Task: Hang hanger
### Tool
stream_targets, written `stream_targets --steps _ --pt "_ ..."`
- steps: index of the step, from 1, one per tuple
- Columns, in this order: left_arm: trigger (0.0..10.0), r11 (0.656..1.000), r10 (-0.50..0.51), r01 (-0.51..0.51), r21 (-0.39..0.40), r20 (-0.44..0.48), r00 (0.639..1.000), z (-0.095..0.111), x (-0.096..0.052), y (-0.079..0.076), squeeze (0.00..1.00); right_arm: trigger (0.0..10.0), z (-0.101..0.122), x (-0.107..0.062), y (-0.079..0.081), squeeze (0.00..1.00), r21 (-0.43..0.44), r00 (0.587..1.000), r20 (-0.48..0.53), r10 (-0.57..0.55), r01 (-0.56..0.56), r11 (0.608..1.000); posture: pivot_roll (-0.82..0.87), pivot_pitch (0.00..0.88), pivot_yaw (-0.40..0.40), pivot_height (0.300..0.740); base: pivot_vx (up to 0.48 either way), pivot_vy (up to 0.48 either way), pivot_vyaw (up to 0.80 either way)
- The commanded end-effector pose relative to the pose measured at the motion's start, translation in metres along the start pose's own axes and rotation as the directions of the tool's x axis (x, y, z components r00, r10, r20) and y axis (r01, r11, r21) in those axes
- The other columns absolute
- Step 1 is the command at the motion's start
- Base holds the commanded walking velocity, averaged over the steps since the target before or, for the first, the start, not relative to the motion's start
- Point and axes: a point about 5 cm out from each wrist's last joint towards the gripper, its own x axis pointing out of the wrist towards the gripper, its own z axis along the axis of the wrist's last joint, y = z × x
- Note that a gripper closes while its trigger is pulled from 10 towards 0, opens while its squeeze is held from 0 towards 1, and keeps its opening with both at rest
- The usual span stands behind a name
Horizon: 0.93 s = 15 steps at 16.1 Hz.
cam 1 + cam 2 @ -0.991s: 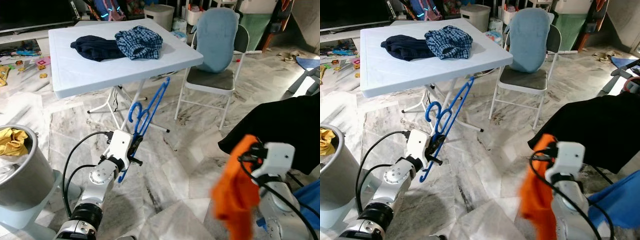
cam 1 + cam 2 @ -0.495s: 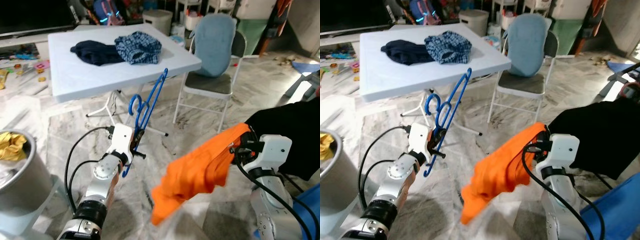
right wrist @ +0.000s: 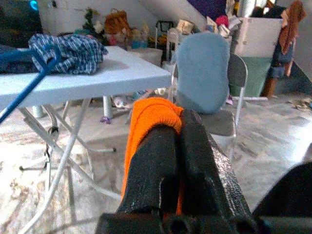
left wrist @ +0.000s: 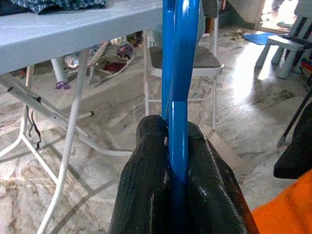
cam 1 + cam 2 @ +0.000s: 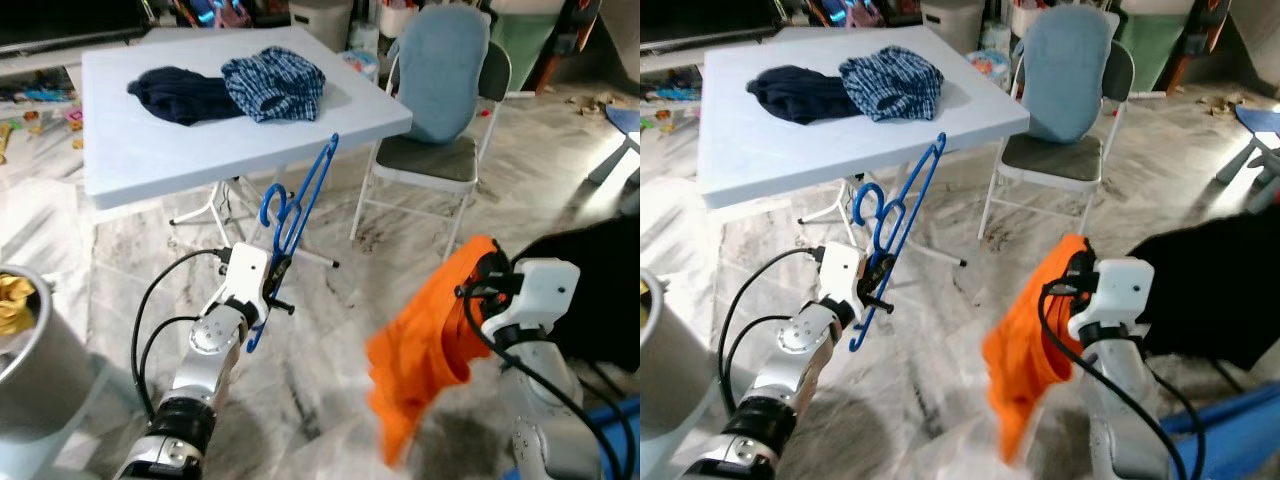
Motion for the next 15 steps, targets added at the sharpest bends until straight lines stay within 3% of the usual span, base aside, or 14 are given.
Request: stream_targets --steps 1,7,15 --pt "10.0 1.0 -0.003 0.003 0.007 0.022 1.0 0.0071 0.0025 -0.0034 0.0 10.0 0.0028 -0.0002 -0.0057 0.0 -0.017 1.0 0.011 -0.011 0.011 1.0 0.09 0.0 -0.026 0.74 0.428 0.0 0.58" --pt "10.0 1.0 0.001 -0.001 -0.008 0.013 1.0 0.0071 0.0032 -0.0043 0.0 10.0 0.0007 0.0004 -0.0073 0.0 -0.019 1.0 -0.001 -0.01 0.01 1.0 0.09 0.0 -0.026 0.74 0.442 0.0 0.55" --pt "10.0 1.0 0.0 0.0 -0.03 0.004 1.0 0.0052 0.0035 -0.0075 0.0 10.0 0.0001 0.0039 -0.0078 0.0 -0.021 1.0 -0.008 0.001 -0.001 1.0 0.09 0.0 -0.035 0.74 0.382 0.289 0.35"
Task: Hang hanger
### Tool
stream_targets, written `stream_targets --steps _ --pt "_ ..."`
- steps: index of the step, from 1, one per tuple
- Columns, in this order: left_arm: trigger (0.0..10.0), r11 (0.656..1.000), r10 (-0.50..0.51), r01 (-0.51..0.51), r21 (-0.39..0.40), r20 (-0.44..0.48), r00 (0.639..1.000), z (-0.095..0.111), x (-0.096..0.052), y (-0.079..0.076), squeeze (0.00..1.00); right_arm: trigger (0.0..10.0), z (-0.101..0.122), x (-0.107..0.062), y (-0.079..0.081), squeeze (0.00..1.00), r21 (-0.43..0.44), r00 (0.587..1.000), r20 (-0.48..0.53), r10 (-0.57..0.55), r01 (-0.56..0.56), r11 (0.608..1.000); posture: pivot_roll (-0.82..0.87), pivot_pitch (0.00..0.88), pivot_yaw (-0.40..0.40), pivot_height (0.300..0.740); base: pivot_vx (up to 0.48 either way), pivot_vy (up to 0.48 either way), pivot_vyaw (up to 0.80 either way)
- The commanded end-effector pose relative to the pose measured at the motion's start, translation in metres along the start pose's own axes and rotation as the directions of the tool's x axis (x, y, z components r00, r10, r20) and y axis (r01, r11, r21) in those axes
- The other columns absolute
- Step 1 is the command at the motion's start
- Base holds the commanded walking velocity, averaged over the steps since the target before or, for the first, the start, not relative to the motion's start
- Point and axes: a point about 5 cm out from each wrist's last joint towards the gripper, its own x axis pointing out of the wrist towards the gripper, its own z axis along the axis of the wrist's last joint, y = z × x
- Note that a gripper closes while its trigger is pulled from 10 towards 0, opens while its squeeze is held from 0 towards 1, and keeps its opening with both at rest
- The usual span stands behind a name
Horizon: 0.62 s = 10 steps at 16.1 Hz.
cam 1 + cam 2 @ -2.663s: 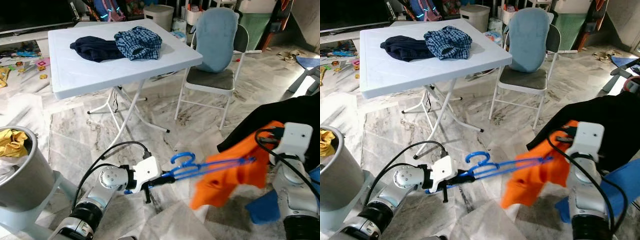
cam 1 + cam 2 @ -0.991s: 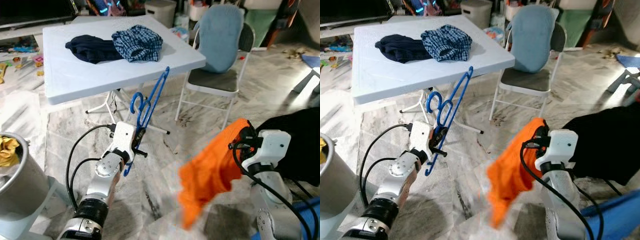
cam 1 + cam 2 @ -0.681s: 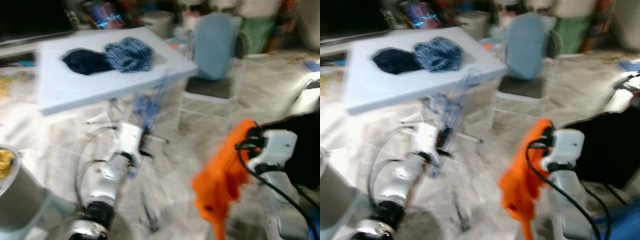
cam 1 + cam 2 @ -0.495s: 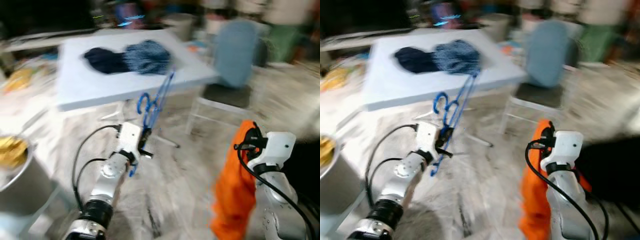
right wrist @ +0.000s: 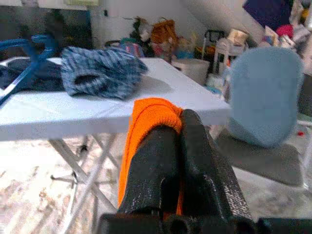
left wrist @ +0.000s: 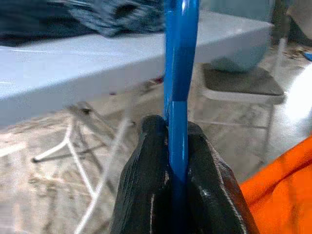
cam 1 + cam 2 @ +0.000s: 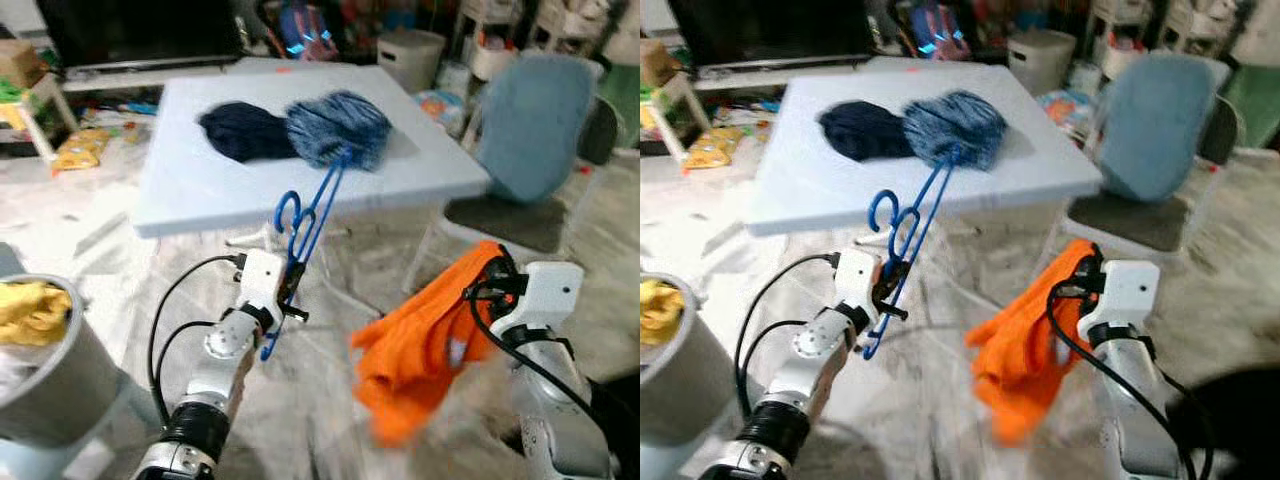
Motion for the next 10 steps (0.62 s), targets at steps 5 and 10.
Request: stream_targets --steps 5,10 --pt "10.0 1.0 0.023 -0.023 -0.006 -0.005 1.0 0.0019 -0.0011 0.0086 0.0 10.0 0.0076 0.0056 0.0083 0.0 0.011 0.999 0.03 0.032 -0.033 0.999 0.08 0.0 -0.04 0.74 0.289 0.381 0.0" --pt "10.0 0.998 0.041 -0.042 -0.036 -0.018 0.999 0.004 0.0002 0.0082 0.0 10.0 0.0105 0.0078 0.0091 0.0 0.001 0.999 0.044 0.027 -0.027 1.0 0.09 0.0 -0.041 0.74 0.16 0.241 0.0"
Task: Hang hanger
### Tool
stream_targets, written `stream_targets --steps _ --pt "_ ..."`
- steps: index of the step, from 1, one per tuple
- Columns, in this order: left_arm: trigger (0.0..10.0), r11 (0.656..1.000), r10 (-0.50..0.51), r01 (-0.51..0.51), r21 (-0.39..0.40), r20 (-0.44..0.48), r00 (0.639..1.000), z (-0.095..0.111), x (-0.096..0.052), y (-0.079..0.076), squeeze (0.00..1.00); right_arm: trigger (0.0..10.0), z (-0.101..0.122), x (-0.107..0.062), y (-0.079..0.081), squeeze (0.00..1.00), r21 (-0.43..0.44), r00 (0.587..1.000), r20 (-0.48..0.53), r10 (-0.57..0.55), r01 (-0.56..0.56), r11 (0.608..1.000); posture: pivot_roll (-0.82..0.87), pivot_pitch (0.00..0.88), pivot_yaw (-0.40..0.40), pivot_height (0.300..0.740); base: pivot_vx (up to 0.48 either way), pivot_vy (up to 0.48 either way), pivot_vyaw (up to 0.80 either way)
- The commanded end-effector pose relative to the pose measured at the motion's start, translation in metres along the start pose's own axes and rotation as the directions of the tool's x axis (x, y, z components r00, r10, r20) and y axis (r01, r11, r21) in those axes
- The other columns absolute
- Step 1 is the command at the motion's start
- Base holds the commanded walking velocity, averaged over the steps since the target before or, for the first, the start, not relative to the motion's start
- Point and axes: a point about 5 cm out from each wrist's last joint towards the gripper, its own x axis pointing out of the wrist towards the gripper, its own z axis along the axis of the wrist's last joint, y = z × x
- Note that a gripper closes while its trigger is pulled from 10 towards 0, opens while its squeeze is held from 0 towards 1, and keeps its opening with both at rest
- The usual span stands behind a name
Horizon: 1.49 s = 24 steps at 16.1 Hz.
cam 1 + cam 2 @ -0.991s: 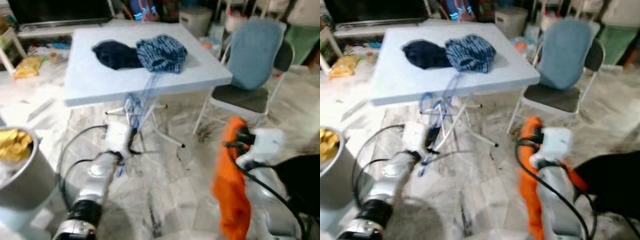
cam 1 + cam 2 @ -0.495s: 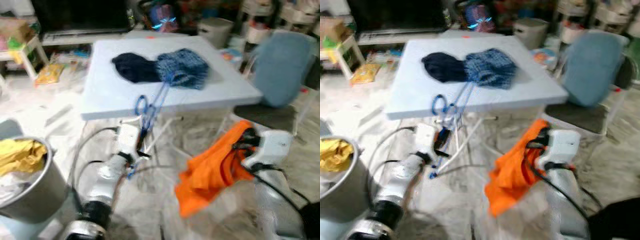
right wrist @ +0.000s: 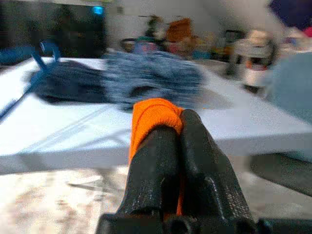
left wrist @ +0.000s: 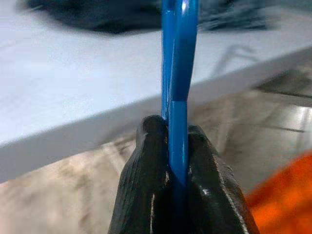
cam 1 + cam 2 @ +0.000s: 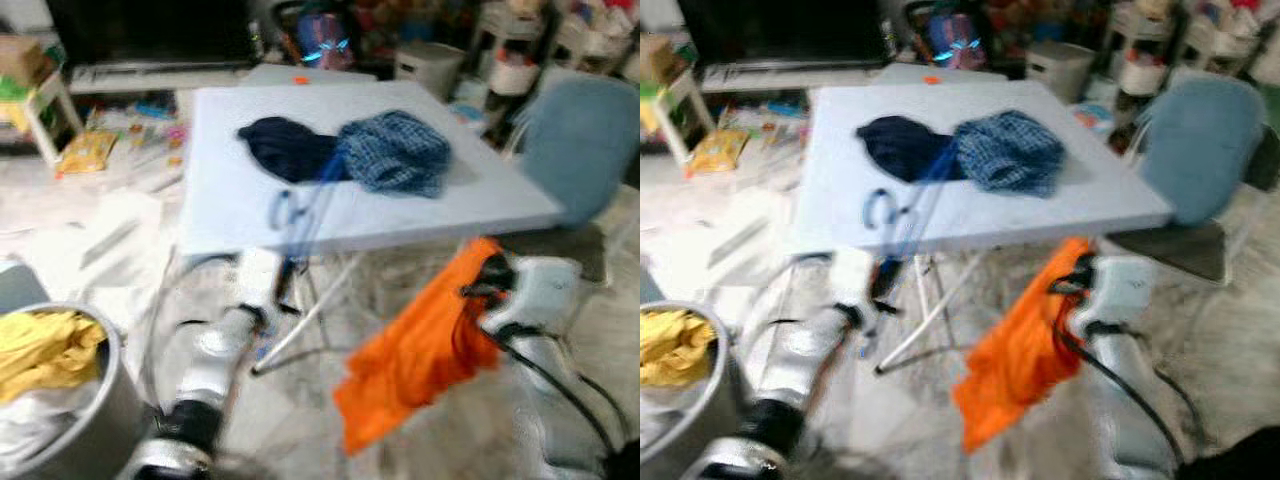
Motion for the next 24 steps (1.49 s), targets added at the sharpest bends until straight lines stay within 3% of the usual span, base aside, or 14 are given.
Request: stream_targets --steps 1,7,9,11,24 --pt "10.0 0.999 -0.046 0.046 0.003 0.065 0.997 0.014 0.004 -0.013 0.0 10.0 0.013 0.001 -0.012 0.0 -0.025 0.998 0.057 -0.037 0.039 0.999 0.09 0.0 -0.047 0.74 0.0 0.0 0.0" --pt "10.0 0.998 -0.066 0.064 0.02 0.119 0.991 0.022 0.003 -0.012 0.0 10.0 0.023 0.005 -0.011 0.0 -0.05 0.995 0.098 -0.026 0.031 0.998 0.09 0.0 -0.055 0.74 0.045 0.0 0.0" --pt "10.0 0.992 -0.093 0.077 0.098 0.17 0.981 0.033 0.003 -0.01 0.0 10.0 0.037 0.006 -0.008 0.0 -0.089 0.987 0.159 -0.011 0.025 0.996 0.09 0.0 -0.053 0.74 0.336 0.0 0.0" --pt "10.0 0.99 -0.096 0.073 0.124 0.187 0.978 0.038 0.003 -0.006 0.0 10.0 0.044 0.008 -0.008 0.0 -0.093 0.984 0.179 -0.011 0.028 0.995 0.09 0.0 -0.052 0.74 0.401 0.0 0.0" --pt "10.0 0.992 -0.088 0.068 0.109 0.187 0.978 0.037 0.006 -0.01 0.0 10.0 0.039 0.007 -0.001 0.0 -0.122 0.988 0.151 0.028 -0.01 0.992 0.08 0.0 -0.053 0.74 0.41 0.0 0.0"
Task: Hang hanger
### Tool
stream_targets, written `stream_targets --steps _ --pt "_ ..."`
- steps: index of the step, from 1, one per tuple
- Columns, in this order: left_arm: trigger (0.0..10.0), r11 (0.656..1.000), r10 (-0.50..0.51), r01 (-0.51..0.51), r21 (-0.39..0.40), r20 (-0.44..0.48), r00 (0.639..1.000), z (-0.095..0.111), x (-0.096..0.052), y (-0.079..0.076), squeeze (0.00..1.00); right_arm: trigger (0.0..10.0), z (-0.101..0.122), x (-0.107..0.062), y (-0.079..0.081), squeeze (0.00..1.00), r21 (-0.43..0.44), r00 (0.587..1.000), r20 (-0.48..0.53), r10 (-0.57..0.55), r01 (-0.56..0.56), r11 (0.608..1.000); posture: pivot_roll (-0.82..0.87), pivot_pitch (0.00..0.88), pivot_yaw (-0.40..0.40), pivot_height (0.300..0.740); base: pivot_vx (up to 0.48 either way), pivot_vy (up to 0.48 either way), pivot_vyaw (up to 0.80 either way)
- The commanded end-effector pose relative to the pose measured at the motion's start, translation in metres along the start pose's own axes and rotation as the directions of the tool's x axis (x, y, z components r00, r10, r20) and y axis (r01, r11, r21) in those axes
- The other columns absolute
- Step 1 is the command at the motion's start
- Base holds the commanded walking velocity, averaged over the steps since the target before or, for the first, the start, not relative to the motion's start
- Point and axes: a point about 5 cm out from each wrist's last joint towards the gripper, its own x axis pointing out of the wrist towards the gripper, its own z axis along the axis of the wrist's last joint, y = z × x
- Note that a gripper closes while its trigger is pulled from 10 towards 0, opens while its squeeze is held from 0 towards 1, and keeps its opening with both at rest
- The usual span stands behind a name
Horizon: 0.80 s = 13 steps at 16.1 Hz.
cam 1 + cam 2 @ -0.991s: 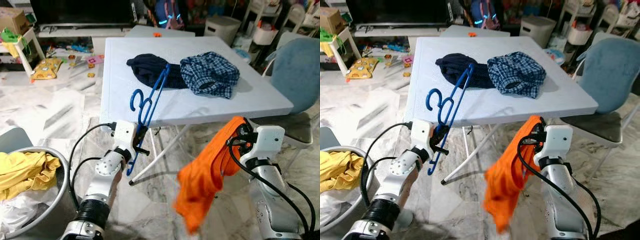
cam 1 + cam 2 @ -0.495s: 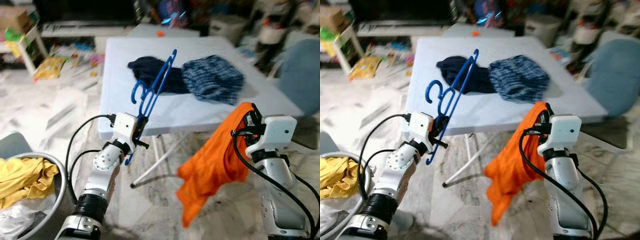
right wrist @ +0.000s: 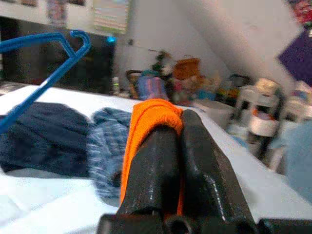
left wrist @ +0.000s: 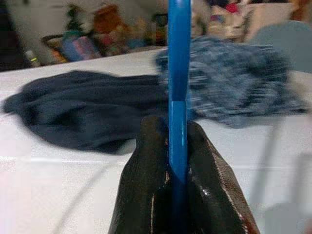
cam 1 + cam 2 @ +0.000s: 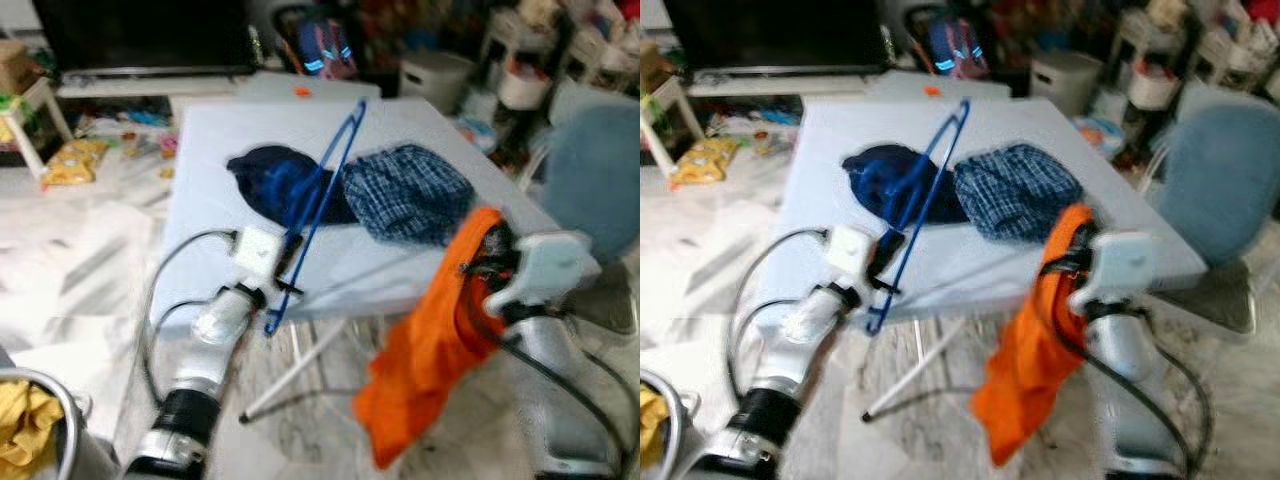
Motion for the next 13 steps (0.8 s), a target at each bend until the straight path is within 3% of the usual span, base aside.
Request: stream_targets --steps 1,5,7,10,13 --pt "10.0 1.0 -0.001 0.001 0.011 -0.003 1.0 0.0 0.001 -0.004 0.0 10.0 0.004 0.0 -0.007 0.0 -0.027 1.0 0.016 -0.013 0.014 1.0 0.09 0.0 -0.053 0.74 0.382 0.0 0.0" --pt "10.0 0.999 0.038 -0.037 0.022 -0.015 0.999 -0.003 -0.002 -0.005 0.0 10.0 0.004 0.001 -0.005 0.0 -0.029 1.0 0.008 0.003 -0.003 1.0 0.09 0.0 -0.061 0.74 0.077 0.0 0.0" --pt "10.0 0.998 0.041 -0.042 0.051 0.005 0.999 0.0 -0.003 -0.006 0.0 10.0 0.018 0.009 0.003 0.0 -0.064 0.996 0.045 0.073 -0.071 0.995 0.1 0.0 -0.072 0.74 0.0 0.0 0.0" --pt "10.0 0.995 0.074 -0.076 0.057 0.026 0.997 0.004 -0.003 -0.003 0.0 10.0 0.041 0.034 0.003 0.0 -0.064 0.985 0.092 0.148 -0.143 0.988 0.11 0.0 -0.099 0.74 0.0 0.0 0.0" --pt "10.0 0.988 0.133 -0.135 0.075 0.033 0.991 0.001 -0.01 0.0 0.0 10.0 0.055 0.076 -0.006 0.0 -0.057 0.966 0.081 0.244 -0.24 0.969 0.12 0.0 -0.14 0.74 0.0 0.0 0.0"
